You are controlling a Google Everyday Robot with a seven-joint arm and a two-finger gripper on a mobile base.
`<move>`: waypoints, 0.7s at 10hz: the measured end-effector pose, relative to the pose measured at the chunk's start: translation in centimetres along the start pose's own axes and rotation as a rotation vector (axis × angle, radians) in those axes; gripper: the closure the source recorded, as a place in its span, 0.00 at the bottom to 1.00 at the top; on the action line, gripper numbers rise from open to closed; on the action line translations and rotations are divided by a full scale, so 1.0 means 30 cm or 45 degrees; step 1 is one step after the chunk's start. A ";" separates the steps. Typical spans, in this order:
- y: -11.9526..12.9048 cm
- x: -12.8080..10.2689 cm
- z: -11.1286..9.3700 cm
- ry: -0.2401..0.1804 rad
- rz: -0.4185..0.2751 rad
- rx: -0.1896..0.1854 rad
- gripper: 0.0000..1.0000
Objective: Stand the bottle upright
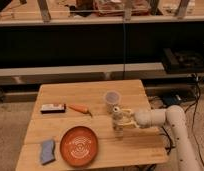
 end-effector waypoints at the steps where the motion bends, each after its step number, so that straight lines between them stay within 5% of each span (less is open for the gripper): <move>1: 0.000 -0.014 0.000 -0.011 0.009 -0.009 0.98; 7: -0.001 -0.071 -0.015 -0.024 0.055 -0.045 0.98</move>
